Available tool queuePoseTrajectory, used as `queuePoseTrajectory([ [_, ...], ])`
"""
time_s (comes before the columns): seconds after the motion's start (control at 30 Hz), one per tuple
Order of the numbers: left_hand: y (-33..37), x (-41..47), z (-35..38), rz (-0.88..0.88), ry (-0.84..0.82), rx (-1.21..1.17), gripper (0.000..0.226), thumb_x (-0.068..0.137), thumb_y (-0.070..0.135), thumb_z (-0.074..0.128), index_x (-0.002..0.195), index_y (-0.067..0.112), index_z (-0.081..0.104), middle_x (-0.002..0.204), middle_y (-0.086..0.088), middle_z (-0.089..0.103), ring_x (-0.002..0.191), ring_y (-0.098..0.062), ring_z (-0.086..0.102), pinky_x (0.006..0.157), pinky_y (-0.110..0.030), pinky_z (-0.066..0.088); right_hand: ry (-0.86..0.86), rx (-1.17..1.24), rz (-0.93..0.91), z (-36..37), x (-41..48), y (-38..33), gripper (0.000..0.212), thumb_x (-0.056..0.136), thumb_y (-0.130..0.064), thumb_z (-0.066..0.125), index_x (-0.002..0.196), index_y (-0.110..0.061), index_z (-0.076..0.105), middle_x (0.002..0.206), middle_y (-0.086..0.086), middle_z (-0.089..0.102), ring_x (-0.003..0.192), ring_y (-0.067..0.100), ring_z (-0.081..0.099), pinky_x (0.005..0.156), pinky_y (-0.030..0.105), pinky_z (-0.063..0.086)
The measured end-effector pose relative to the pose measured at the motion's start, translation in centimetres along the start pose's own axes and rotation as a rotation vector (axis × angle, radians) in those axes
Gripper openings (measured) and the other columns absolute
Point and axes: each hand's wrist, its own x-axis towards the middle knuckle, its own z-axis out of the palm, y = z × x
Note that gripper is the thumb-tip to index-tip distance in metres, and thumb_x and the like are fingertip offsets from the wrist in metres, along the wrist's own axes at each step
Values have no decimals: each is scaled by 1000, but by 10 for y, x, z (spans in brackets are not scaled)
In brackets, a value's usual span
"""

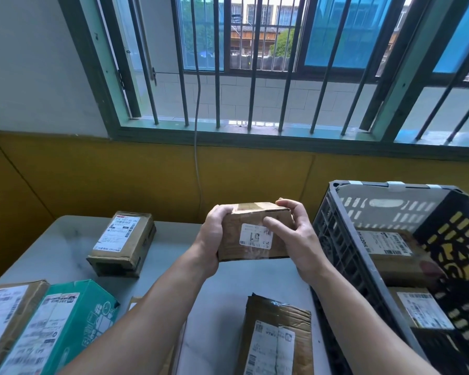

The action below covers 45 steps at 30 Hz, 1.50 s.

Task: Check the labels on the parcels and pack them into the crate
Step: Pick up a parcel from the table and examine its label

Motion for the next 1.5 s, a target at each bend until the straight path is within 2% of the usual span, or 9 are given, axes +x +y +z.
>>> queuePoseTrajectory([
  [0.13,-7,0,-1,141,-9,45,39,102,40,49,134,19,53,124,-23,68,100,-32,72,72,-43,60,3,-53,110,3,2,-5,56,95,-48,58,146,-38,39,136,3,57,113,20,65,75,33,61],
  [0.27,-8,-1,-2,193,-26,58,54,95,42,59,145,36,39,127,-4,68,108,-25,72,84,-43,63,10,-51,266,5,7,-9,78,91,-69,41,156,-29,28,143,3,58,124,24,60,103,49,51],
  [0.4,-7,-3,-4,212,-84,48,40,82,50,59,122,47,51,121,5,71,103,-17,75,82,-39,64,1,-75,285,4,6,-10,45,104,-51,40,143,-29,45,123,2,69,110,22,67,87,44,56],
  [0.5,-4,-4,-5,165,-150,-37,54,93,61,51,138,31,53,129,-4,71,111,-26,73,88,-48,62,39,-59,267,3,6,-8,36,105,-37,44,139,-27,47,116,3,70,102,21,68,73,38,54],
  [0.7,-4,0,-10,115,-108,-126,55,86,40,60,136,19,53,127,-16,69,114,-39,69,85,-55,59,18,-44,258,0,5,-4,52,102,-33,52,150,-26,35,121,5,66,103,23,67,76,36,54],
  [0.87,-9,0,-11,149,-105,-195,60,80,29,63,138,19,50,130,-18,67,118,-42,67,82,-50,60,22,58,359,-9,12,-4,57,100,-42,55,152,-27,37,140,6,60,120,29,63,110,56,43],
  [1.1,-3,2,-9,71,-118,-233,64,91,43,64,145,12,48,136,-22,63,125,-44,62,107,-67,44,42,60,302,-11,11,-1,42,99,-27,59,140,-26,52,110,1,77,103,26,73,99,51,51],
  [1.27,1,2,-9,6,-68,-261,48,104,27,49,144,0,47,131,-27,66,124,-45,62,109,-60,46,12,80,278,-12,10,0,46,97,-25,61,141,-27,48,113,1,76,100,23,74,80,37,56],
  [1.5,0,-7,-6,57,-56,-237,44,103,15,47,142,-6,45,135,-36,56,114,-44,59,96,-54,51,10,142,340,-17,13,-3,55,94,-35,66,145,-24,48,132,5,68,119,30,66,108,55,46],
])
